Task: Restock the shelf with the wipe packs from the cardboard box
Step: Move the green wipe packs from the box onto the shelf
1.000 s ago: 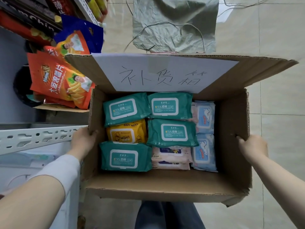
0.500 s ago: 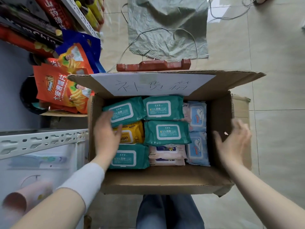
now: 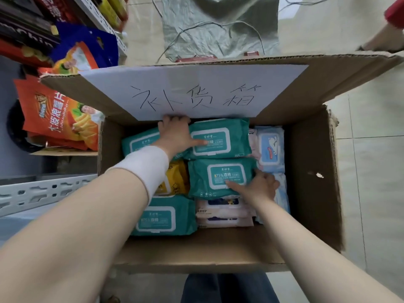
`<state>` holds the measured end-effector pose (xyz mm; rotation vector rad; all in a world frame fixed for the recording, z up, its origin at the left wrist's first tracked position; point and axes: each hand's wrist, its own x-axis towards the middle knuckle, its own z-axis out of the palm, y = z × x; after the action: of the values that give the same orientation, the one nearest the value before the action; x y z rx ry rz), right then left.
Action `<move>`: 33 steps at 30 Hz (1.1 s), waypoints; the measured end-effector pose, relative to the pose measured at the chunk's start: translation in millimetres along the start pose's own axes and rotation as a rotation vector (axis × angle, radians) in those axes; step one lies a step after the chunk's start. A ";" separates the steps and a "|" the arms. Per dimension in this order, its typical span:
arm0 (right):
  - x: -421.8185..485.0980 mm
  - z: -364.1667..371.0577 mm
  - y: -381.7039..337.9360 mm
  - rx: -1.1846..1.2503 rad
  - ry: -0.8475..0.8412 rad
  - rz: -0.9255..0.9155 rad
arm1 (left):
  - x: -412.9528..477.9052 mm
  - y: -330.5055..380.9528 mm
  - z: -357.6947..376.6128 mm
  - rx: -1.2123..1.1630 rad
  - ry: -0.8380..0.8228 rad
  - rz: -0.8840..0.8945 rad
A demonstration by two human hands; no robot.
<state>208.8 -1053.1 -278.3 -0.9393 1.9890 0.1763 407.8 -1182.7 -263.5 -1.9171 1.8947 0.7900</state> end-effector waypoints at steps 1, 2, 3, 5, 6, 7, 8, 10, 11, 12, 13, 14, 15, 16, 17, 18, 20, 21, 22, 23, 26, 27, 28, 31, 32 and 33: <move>1.4 0.0 -2.8 -0.001 -0.011 0.004 | 0.4 0.6 0.2 0.045 -0.024 0.008; 3.4 -0.8 -5.2 0.012 -0.026 0.009 | 0.5 1.3 0.0 0.062 -0.040 0.009; 5.2 -2.5 -6.4 0.042 -0.043 0.020 | 0.5 2.4 -0.4 0.052 -0.048 0.007; 8.0 -6.5 -5.3 0.126 -0.081 0.069 | -1.4 3.3 -0.7 -0.014 -0.050 0.007; 9.3 -8.1 -3.4 0.150 -0.095 0.092 | -3.4 3.5 -0.7 -0.049 -0.045 0.017; 10.4 -9.3 -1.8 0.150 -0.110 0.100 | -5.5 3.3 -0.5 -0.077 -0.035 0.033; 11.6 -10.1 0.0 0.139 -0.132 0.093 | -7.8 3.1 -0.7 -0.095 -0.023 0.055; 12.5 -11.8 4.1 0.147 -0.203 0.064 | -12.5 3.0 -3.0 -0.114 -0.014 0.106; 11.3 -12.4 7.0 0.191 -0.242 0.056 | -15.1 3.6 -4.9 -0.125 -0.023 0.128; 9.2 -12.7 10.9 0.259 -0.276 0.052 | -17.8 4.5 -7.1 -0.133 -0.038 0.148; 6.7 -12.4 15.8 0.339 -0.294 0.052 | -20.4 5.1 -9.1 -0.138 -0.051 0.166; 4.5 -12.1 20.3 0.418 -0.294 0.047 | -22.9 5.6 -10.9 -0.143 -0.060 0.187; 1.6 -12.0 24.6 0.491 -0.283 0.036 | -25.5 6.3 -12.7 -0.151 -0.064 0.212; -1.4 -12.6 28.6 0.561 -0.272 0.031 | -28.1 7.7 -14.9 -0.162 -0.065 0.237; -4.3 -13.6 32.2 0.624 -0.266 0.032 | -30.4 9.2 -17.8 -0.173 -0.061 0.261; -6.8 -14.6 35.9 0.675 -0.266 0.039 | -32.8 11.1 -21.9 -0.186 -0.054 0.280; -13.8 -18.3 42.6 0.732 -0.269 0.048 | -37.6 13.4 -32.2 -0.236 -0.046 0.292; -17.8 -21.2 45.3 0.755 -0.263 0.048 | -40.3 13.7 -37.1 -0.269 -0.047 0.291; -20.8 -24.1 48.3 0.779 -0.252 0.046 | -43.6 13.7 -41.3 -0.299 -0.046 0.287; -23.7 -27.8 51.1 0.802 -0.239 0.042 | -47.2 13.6 -44.4 -0.321 -0.039 0.278; -33.7 -43.4 58.4 0.807 -0.210 0.008 | -59.7 14.9 -54.9 -0.395 0.007 0.200; -37.5 -49.2 61.1 0.799 -0.207 0.003 | -64.1 15.0 -59.6 -0.446 0.009 0.169; -41.8 -55.3 64.1 0.794 -0.209 0.003 | -69.4 14.9 -65.1 -0.508 0.000 0.146; -54.9 -73.3 73.3 0.812 -0.241 0.032 | -89.2 11.8 -81.4 -0.663 -0.047 0.091; -60.7 -79.4 74.9 0.813 -0.262 0.042 | -98.7 9.9 -85.6 -0.709 -0.053 0.061; -67.5 -85.4 76.2 0.808 -0.283 0.043 | -109.5 7.3 -89.2 -0.756 -0.054 0.036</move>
<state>120.6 -1001.8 -193.2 -0.3217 1.5927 -0.4264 418.6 -1147.9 -126.8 -2.2139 1.7344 1.7367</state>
